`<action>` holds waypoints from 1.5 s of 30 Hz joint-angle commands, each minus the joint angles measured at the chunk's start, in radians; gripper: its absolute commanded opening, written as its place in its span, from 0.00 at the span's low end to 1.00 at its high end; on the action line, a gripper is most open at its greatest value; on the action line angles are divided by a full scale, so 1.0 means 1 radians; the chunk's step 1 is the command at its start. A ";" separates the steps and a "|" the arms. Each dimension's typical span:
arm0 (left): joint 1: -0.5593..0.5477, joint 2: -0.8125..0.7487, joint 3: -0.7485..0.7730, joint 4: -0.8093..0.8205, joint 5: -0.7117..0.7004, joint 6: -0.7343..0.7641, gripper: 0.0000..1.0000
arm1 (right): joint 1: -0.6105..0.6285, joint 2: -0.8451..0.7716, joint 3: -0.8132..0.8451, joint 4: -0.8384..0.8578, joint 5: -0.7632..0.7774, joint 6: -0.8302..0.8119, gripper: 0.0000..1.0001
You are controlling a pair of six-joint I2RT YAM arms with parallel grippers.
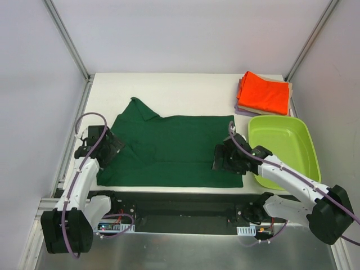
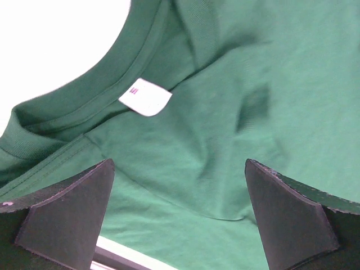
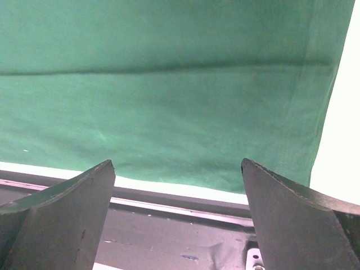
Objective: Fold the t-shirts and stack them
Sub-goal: Fold the flattened tshirt in 1/3 of the way, then grap the side of the flattened tshirt furthest away from the robot with both arms
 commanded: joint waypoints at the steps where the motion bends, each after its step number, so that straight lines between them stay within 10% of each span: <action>1: 0.002 -0.046 0.123 -0.027 -0.039 -0.015 0.99 | 0.003 -0.018 0.131 -0.044 0.110 -0.093 0.96; 24: 0.000 1.250 1.350 0.091 0.349 0.170 0.90 | -0.236 0.261 0.305 0.122 -0.018 -0.267 0.96; 45: -0.004 1.557 1.573 0.111 0.369 0.058 0.71 | -0.294 0.359 0.315 0.137 -0.041 -0.265 0.96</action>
